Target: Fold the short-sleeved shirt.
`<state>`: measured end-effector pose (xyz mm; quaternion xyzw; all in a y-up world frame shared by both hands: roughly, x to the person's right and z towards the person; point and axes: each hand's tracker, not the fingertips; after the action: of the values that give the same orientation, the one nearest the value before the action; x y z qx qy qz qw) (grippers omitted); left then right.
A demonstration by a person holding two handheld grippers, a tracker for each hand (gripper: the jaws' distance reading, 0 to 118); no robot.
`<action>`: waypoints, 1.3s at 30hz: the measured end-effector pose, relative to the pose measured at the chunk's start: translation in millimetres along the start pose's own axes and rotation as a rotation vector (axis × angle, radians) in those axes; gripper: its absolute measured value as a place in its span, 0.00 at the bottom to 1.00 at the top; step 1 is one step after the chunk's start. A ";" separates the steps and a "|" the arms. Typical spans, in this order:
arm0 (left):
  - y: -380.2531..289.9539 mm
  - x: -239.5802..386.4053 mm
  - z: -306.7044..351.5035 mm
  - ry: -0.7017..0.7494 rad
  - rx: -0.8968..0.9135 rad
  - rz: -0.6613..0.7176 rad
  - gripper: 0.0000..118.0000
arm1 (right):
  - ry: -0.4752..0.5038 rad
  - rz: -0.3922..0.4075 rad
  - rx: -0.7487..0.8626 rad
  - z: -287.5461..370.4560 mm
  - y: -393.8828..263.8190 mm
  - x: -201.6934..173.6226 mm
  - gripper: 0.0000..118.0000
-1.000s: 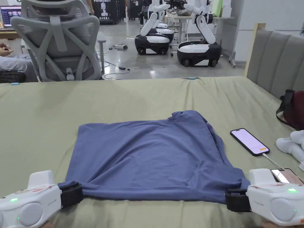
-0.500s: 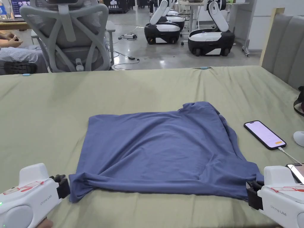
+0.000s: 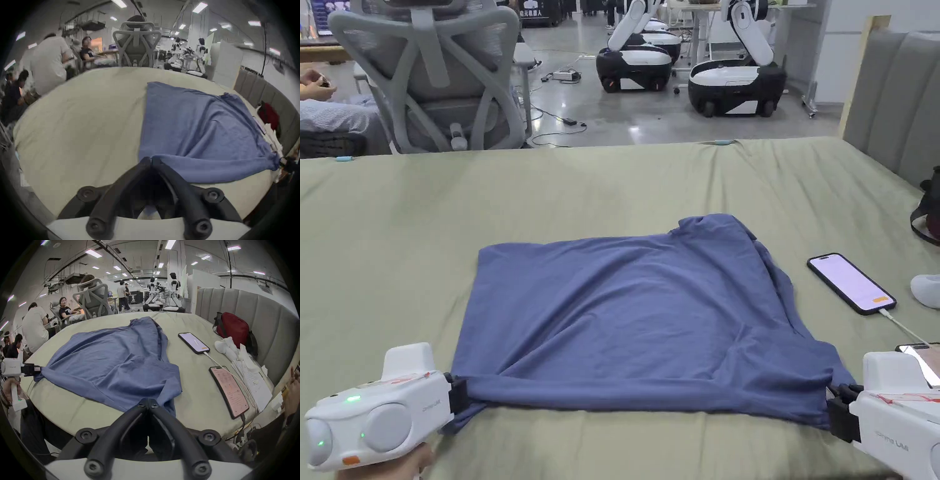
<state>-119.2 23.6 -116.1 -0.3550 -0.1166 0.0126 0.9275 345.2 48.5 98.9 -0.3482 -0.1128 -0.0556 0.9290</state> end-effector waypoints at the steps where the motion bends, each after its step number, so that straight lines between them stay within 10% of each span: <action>1: -1.7 1.6 1.4 0.018 0.010 -0.019 0.00 | -0.007 -0.002 -0.008 -1.4 0.2 1.5 0.00; 3: -3.0 1.4 5.3 0.031 0.030 -0.030 0.00 | -0.022 0.000 -0.009 -3.9 0.1 3.9 0.10; 4: -1.1 -2.0 6.5 0.027 0.032 -0.020 0.00 | -0.021 -0.006 -0.008 -8.5 1.8 6.4 0.43; 9: 2.5 -5.3 8.3 0.014 0.038 -0.004 0.00 | -0.018 -0.001 -0.024 -23.8 4.7 6.4 0.99; 14: 1.9 -1.6 8.3 0.013 0.040 -0.013 0.00 | -0.064 0.051 -0.099 -48.9 6.0 5.5 0.67; 16: 0.2 -0.1 9.1 0.013 0.040 -0.013 0.00 | -0.020 0.022 -0.125 -55.9 4.4 6.6 0.11; 17: -0.2 -1.2 9.5 0.004 0.039 -0.006 0.00 | 0.075 -0.042 -0.108 -56.0 3.1 7.5 0.06; 29: 63.9 2.0 31.3 -0.054 0.174 0.007 0.00 | -0.006 0.114 0.087 -31.4 103.9 -1.4 0.05; 39: 113.1 21.1 -100.6 0.033 -0.037 -0.091 0.00 | -0.042 0.237 -0.048 -189.7 175.9 -20.5 0.06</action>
<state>-69.3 44.4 -259.1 -0.3665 -0.1175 -0.0377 0.9222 389.7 56.0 -156.6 -0.3823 -0.0890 0.0592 0.9179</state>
